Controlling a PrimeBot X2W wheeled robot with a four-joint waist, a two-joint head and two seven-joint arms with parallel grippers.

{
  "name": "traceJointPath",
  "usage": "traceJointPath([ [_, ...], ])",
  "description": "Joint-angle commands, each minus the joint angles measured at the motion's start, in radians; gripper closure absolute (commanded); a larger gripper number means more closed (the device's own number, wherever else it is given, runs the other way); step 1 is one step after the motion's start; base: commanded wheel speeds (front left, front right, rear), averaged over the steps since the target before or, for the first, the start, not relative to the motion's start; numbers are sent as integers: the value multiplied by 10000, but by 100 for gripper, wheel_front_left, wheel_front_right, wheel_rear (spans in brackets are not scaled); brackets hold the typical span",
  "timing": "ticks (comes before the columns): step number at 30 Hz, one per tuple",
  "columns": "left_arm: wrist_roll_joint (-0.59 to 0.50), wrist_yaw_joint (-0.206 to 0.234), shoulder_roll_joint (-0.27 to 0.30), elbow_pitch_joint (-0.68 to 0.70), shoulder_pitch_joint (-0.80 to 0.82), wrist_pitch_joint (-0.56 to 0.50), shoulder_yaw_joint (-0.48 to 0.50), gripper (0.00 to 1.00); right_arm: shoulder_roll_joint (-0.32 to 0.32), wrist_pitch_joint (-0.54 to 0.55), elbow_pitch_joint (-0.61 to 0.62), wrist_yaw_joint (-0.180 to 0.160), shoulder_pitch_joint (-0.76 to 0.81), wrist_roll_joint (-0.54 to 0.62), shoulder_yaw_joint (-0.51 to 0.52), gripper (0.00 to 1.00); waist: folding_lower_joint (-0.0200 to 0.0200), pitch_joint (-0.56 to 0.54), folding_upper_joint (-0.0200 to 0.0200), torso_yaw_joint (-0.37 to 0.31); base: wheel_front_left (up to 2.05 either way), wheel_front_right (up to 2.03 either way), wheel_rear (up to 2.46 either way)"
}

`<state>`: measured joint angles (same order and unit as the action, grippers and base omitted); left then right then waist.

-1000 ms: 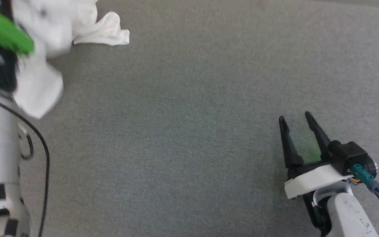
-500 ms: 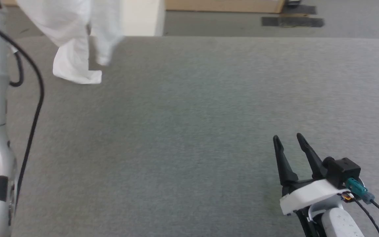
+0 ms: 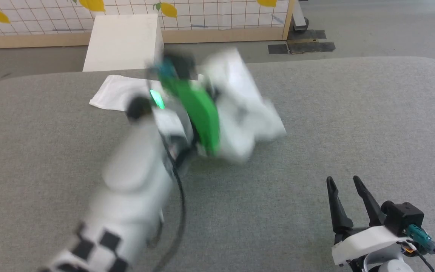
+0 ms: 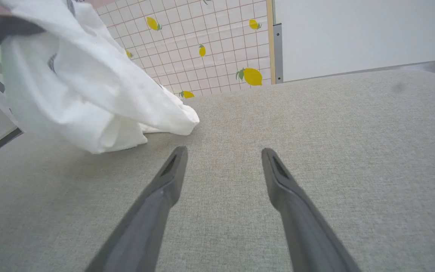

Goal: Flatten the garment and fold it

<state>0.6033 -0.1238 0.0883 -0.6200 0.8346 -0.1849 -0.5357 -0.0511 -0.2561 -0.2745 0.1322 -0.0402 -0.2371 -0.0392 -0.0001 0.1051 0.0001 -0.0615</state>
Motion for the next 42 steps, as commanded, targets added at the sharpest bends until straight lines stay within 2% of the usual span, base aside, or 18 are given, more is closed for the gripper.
traceJointPath([
  [1, 220, -68, -68, -194, -635, -275, -351, 100, 9, -56, 41, -15, 38, 43, -45, 0, 1, -11, -1, -20, 0, 0, 0],
  [9, 1294, 110, -316, -1184, -2840, -2091, -1221, 100, 9, -56, 38, -15, 73, -16, -167, 0, 1, -273, -1, 64, 0, 0, 0],
  [10, 1453, 170, -326, -1117, -2920, -2072, -1132, 81, 9, -56, 34, -15, 89, -28, -182, 0, 1, -300, -1, 91, 0, 0, 0],
  [11, 1593, 253, -334, -996, -2960, -1979, -1016, 2, 9, -56, 34, -15, 112, -53, -208, 0, 1, -358, -1, 136, 0, 0, 0],
  [16, 2212, 632, -134, -126, -2859, -1430, -93, 0, 9, -56, 35, -15, 315, -103, -184, 0, 1, -607, -1, 349, 0, 0, 0],
  [21, 2694, 1217, 711, 1266, -2991, -369, 1361, 0, 9, -56, 3, -15, 543, -185, -65, 0, 1, -884, -1, 556, 0, 0, 0],
  [24, 2361, 1525, 1398, 2095, -3293, 708, 1965, 0, 9, -56, -3, -15, 611, -238, -11, 0, 1, -1003, -1, 662, 0, 0, 0],
  [26, 1691, 1668, 1962, 2689, -3635, 1846, 2174, 0, 9, -57, 11, -15, 669, -242, 5, 0, 1, -1062, -1, 736, 0, 0, 0],
  [30, 826, 1964, 2488, 3429, -4751, 3964, 2663, 0, 9, -57, -48, -15, 734, -255, 36, 0, 1, -1194, -1, 818, 0, 0, 0],
  [31, 593, 2074, 2558, 3590, -5035, 4200, 2775, 0, 9, -57, -71, -15, 750, -265, 51, 0, 1, -1222, -1, 844, 0, 0, 0],
  [36, -923, 2398, 2364, 4849, -6719, 4458, 3290, 0, 9, 7, -463, -15, 872, -283, 103, 0, 1, -1346, -1, 1028, 0, 0, 0],
  [40, -1969, 2304, 1844, 5424, -7853, 4463, 3462, 0, 9, 423, -878, -15, 803, -348, 231, 0, 1, -1440, -1, 1096, 0, 0, 0],
  [42, -2274, 2118, 1642, 5385, -8189, 4464, 3452, 0, 9, 590, -1013, -15, 765, -374, 356, 0, 1, -1477, -1, 1116, 0, 0, 0],
])
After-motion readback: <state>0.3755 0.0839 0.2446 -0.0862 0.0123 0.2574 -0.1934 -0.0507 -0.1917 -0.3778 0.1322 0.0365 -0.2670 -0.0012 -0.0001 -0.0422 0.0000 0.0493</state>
